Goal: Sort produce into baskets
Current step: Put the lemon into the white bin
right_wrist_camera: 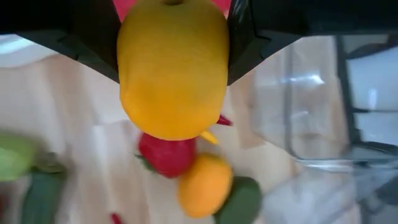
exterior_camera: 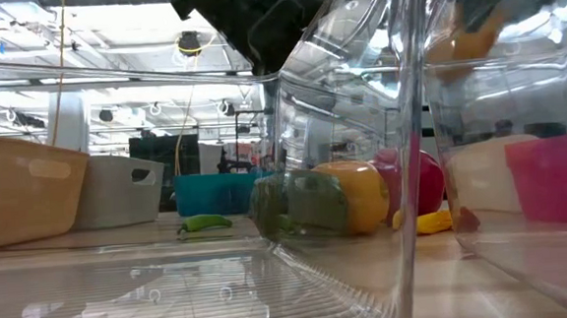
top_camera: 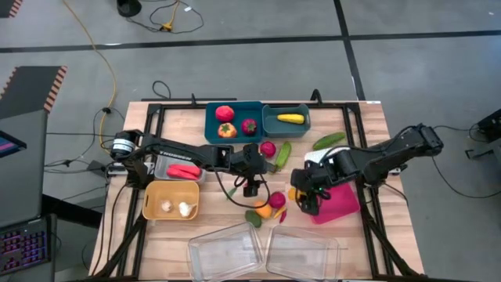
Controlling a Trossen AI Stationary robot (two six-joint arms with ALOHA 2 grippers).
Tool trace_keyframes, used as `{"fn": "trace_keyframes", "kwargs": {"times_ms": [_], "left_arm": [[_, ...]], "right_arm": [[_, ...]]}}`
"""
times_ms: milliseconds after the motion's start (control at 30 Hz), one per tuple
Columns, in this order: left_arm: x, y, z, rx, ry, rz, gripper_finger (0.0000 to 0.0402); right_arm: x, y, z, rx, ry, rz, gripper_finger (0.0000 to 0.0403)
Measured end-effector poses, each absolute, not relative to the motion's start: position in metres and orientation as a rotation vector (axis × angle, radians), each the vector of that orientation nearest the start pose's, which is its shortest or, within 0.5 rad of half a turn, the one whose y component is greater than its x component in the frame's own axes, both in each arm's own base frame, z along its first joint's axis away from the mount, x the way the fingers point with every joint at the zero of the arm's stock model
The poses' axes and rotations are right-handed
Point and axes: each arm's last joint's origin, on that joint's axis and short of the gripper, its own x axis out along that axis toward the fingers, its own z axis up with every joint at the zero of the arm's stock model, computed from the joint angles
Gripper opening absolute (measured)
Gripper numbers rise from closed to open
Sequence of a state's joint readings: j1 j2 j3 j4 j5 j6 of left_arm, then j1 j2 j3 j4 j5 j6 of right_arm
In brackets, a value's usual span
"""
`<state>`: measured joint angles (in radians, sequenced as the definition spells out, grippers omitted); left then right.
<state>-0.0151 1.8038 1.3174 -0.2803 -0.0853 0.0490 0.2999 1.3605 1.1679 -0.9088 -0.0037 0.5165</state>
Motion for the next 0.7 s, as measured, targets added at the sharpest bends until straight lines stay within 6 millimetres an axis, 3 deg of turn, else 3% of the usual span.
{"fn": "trace_keyframes", "kwargs": {"times_ms": [400, 700], "left_arm": [[0.395, 0.000, 0.232, 0.082, 0.767, 0.059, 0.0268], [0.395, 0.000, 0.232, 0.080, 0.767, 0.059, 0.0268]], "right_arm": [[0.244, 0.126, 0.296, 0.382, 1.014, 0.131, 0.0250], [0.235, 0.129, 0.292, 0.325, 1.055, 0.047, 0.0250]]}}
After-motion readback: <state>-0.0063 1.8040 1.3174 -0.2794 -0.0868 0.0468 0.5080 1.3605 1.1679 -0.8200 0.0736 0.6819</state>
